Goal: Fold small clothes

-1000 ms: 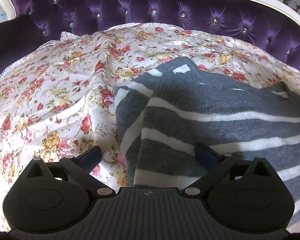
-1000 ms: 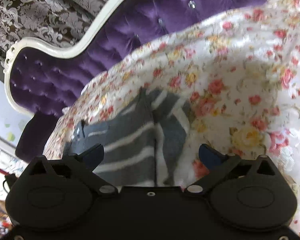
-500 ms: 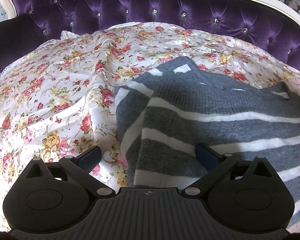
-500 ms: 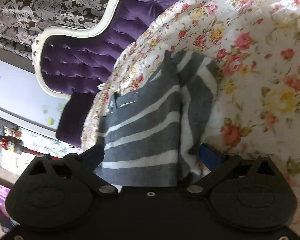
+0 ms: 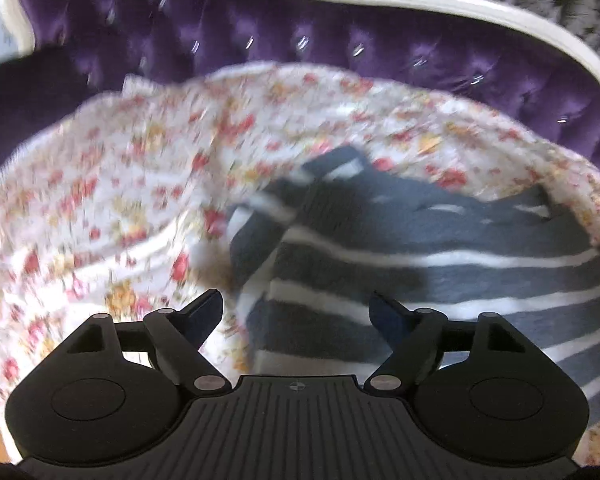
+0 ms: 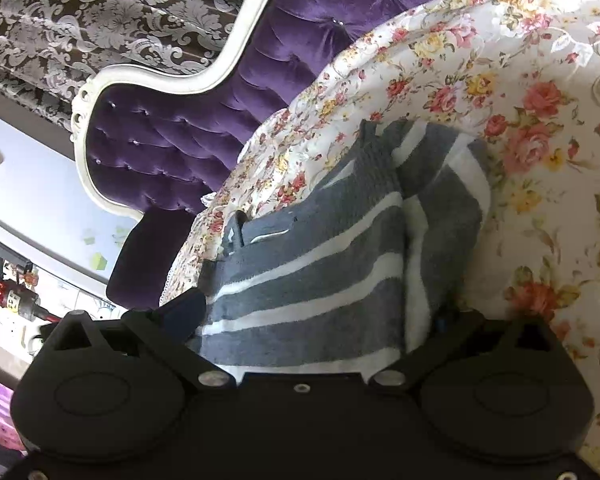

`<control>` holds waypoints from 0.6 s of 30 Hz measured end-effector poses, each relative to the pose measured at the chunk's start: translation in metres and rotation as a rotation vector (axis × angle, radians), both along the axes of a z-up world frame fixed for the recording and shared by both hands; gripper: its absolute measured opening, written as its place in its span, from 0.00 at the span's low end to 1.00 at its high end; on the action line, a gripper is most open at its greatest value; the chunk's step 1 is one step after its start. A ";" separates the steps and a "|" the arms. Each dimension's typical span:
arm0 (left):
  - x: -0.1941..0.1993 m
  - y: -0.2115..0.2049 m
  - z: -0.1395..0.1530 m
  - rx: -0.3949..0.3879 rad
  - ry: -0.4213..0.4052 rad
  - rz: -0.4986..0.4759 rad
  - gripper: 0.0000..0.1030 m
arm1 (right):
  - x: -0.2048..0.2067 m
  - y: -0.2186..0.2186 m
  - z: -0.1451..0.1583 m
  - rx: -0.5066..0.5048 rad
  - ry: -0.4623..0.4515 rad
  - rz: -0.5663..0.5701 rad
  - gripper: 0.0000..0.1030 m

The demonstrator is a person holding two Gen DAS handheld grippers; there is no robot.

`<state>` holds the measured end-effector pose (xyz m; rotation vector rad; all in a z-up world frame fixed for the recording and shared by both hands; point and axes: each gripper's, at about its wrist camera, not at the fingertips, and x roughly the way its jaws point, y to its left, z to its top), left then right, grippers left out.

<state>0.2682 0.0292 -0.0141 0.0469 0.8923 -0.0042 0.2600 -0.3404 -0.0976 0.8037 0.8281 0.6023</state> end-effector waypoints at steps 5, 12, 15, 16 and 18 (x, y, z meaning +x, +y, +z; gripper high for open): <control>-0.008 -0.048 0.016 -0.014 -0.016 -0.095 0.77 | 0.000 0.003 0.002 -0.017 0.016 -0.006 0.99; 0.006 -0.093 -0.022 0.008 0.072 -0.146 0.77 | 0.002 -0.007 -0.002 0.059 0.062 -0.004 0.99; 0.007 -0.097 -0.038 0.043 0.056 -0.143 0.83 | 0.002 -0.009 -0.003 0.080 0.061 0.020 0.99; 0.006 -0.098 -0.039 0.052 0.048 -0.145 0.83 | 0.002 -0.009 -0.003 0.077 0.055 0.038 0.99; 0.007 -0.098 -0.039 0.043 0.047 -0.134 0.83 | 0.002 -0.006 -0.002 0.056 0.036 0.077 0.99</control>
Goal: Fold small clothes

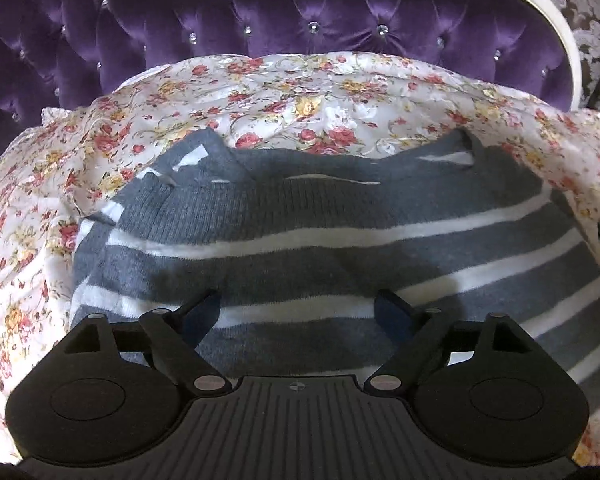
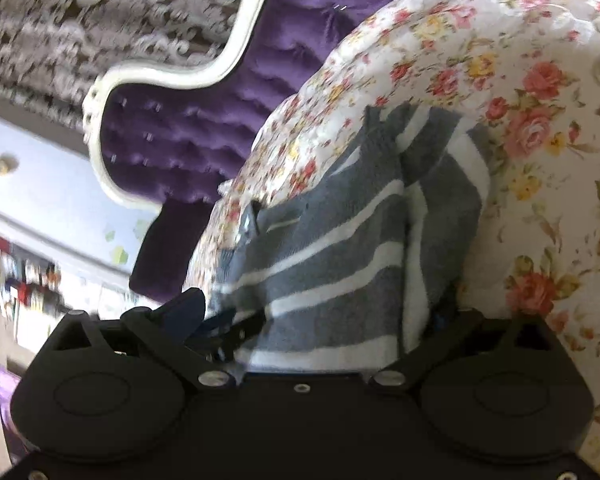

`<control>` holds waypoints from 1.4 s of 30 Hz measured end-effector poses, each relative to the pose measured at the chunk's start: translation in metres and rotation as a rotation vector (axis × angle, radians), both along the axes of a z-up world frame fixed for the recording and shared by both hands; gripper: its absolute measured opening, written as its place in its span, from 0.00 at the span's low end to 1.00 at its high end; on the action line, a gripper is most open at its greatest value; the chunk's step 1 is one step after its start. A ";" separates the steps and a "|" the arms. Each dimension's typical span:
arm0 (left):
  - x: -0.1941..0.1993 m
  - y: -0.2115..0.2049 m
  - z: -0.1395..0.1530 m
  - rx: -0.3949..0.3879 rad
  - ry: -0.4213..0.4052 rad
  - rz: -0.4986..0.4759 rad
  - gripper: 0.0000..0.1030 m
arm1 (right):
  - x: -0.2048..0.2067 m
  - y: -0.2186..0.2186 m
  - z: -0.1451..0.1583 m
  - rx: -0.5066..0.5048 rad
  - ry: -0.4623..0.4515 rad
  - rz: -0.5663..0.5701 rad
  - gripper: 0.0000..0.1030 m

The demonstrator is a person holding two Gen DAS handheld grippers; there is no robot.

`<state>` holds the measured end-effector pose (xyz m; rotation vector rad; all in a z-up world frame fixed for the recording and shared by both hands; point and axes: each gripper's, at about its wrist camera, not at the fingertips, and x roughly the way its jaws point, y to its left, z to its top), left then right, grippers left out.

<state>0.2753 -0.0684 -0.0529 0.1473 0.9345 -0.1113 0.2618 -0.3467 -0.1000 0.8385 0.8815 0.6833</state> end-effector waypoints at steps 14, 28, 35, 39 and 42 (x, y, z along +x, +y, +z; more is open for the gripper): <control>-0.025 0.037 0.026 0.045 -0.078 0.081 0.82 | -0.007 0.012 0.005 -0.094 -0.051 0.013 1.00; -0.034 0.124 0.029 -0.042 -0.032 0.160 0.82 | -0.013 0.029 0.016 -0.276 -0.034 -0.090 0.62; -0.032 0.161 0.049 -0.100 -0.051 0.212 0.82 | -0.030 0.041 0.024 -0.450 -0.080 -0.220 0.23; -0.031 0.178 0.054 -0.127 -0.043 0.261 0.82 | -0.033 0.053 0.048 -0.510 -0.088 -0.267 0.21; -0.031 0.189 0.056 -0.159 -0.036 0.285 0.82 | -0.033 0.074 0.077 -0.573 -0.128 -0.266 0.21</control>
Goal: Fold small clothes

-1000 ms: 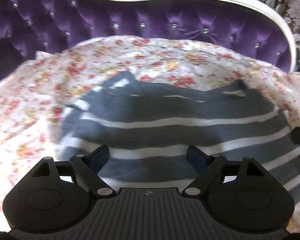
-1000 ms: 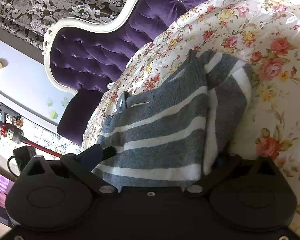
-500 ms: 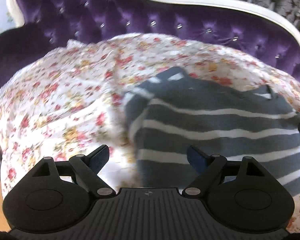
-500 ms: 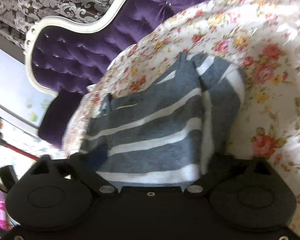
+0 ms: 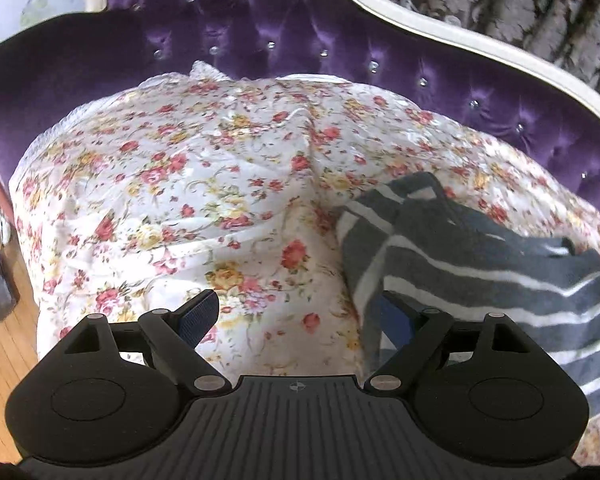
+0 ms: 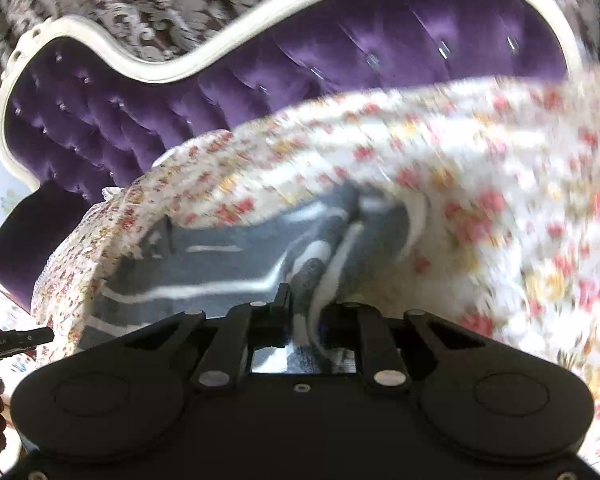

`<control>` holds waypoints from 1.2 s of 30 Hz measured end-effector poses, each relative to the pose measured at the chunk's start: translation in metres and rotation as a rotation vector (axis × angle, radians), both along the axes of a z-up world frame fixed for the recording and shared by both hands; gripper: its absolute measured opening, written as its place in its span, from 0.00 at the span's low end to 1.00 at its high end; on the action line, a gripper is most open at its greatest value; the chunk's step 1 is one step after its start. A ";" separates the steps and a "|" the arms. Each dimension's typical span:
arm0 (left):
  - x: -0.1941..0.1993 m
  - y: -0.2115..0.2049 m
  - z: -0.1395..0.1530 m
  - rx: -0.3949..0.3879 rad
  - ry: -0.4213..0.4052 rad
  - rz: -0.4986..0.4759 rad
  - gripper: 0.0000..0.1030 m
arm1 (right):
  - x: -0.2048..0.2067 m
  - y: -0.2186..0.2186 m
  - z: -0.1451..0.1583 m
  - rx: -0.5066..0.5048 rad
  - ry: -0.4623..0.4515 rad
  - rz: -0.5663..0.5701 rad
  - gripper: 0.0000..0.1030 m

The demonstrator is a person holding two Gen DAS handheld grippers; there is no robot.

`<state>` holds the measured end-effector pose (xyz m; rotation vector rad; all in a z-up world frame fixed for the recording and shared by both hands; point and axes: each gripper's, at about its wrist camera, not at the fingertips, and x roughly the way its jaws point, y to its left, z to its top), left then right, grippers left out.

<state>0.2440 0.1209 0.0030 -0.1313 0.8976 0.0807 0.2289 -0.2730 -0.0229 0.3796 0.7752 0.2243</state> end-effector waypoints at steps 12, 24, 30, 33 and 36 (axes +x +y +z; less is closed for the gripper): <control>-0.007 0.027 0.010 -0.063 -0.006 0.043 0.82 | 0.027 0.148 0.064 -0.083 -0.057 0.234 0.19; -0.012 0.043 0.016 -0.078 -0.016 0.071 0.82 | 0.045 0.246 -0.002 -0.111 0.051 0.373 0.27; -0.014 0.044 0.015 -0.099 -0.021 0.075 0.82 | 0.040 0.227 0.011 0.096 -0.005 0.430 0.55; -0.013 0.046 0.014 -0.127 -0.025 0.076 0.82 | 0.033 0.209 0.027 0.196 -0.056 0.446 0.57; -0.012 0.046 0.012 -0.152 -0.025 0.074 0.82 | 0.021 0.189 0.042 0.216 -0.115 0.434 0.61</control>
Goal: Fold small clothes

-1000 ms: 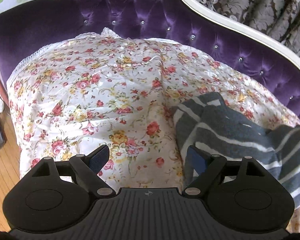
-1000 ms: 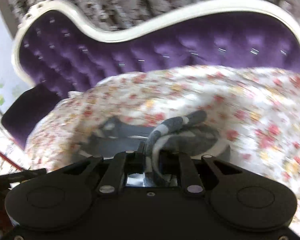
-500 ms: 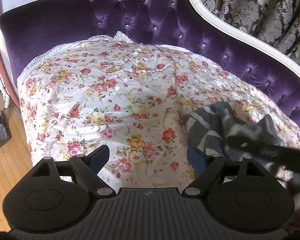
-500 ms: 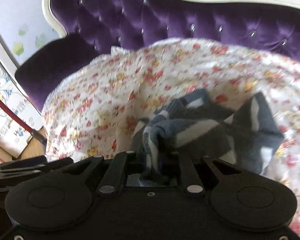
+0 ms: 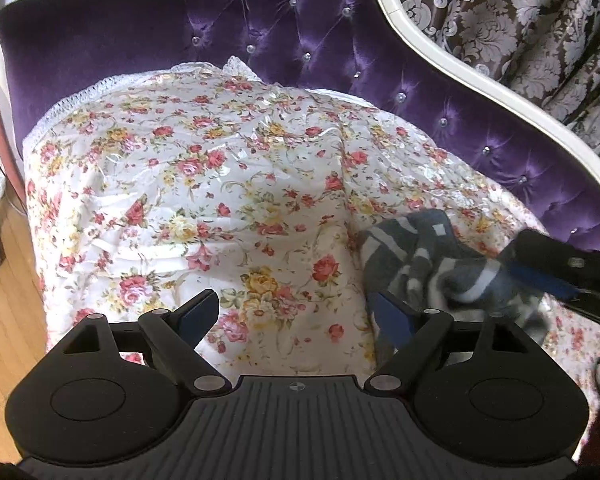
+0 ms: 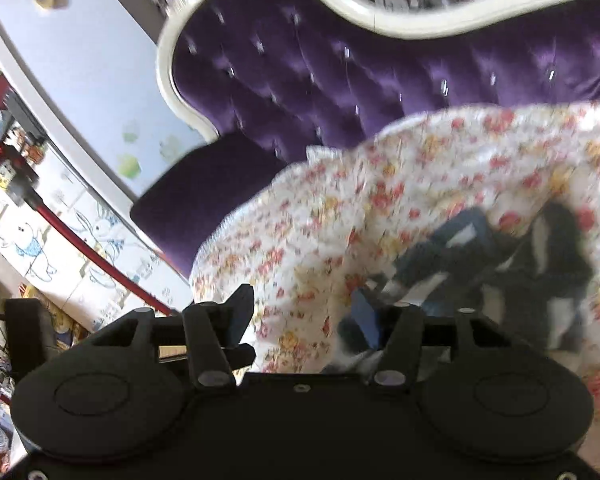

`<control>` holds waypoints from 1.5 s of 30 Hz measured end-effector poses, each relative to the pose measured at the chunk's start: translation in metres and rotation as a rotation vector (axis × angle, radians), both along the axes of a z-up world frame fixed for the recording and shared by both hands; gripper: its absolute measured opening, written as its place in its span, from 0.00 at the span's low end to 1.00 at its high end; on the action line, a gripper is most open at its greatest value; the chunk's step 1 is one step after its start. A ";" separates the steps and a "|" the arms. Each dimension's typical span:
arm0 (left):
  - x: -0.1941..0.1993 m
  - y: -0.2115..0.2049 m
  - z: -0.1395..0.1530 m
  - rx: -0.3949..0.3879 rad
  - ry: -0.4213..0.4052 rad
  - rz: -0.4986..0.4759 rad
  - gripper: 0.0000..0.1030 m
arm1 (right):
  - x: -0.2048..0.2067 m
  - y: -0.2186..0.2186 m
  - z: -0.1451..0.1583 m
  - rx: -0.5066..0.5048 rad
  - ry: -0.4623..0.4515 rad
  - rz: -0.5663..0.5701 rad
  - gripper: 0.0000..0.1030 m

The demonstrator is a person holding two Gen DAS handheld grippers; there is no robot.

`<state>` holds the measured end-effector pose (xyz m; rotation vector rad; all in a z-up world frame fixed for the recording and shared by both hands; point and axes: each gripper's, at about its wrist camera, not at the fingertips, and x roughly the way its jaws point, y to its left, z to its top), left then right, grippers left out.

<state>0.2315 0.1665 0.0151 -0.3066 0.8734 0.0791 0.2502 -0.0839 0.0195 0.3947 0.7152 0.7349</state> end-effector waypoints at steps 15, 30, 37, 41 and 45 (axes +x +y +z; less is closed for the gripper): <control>-0.004 -0.025 0.004 -0.001 -0.071 -0.113 0.82 | -0.056 -0.008 -0.040 -0.316 -0.203 -0.066 0.58; 0.008 -0.066 -0.045 0.032 0.045 -0.215 0.82 | -0.091 0.004 -0.073 -0.443 -0.224 0.124 0.54; 0.011 -0.036 -0.068 -0.147 0.114 -0.167 0.83 | -0.078 -0.032 -0.045 -0.362 -0.247 0.016 0.55; 0.008 -0.040 -0.069 -0.106 0.104 -0.175 0.84 | -0.054 -0.039 -0.046 -0.433 -0.267 -0.046 0.55; 0.008 -0.048 -0.068 -0.044 0.092 -0.194 0.84 | -0.033 -0.033 -0.056 -0.515 -0.283 -0.045 0.55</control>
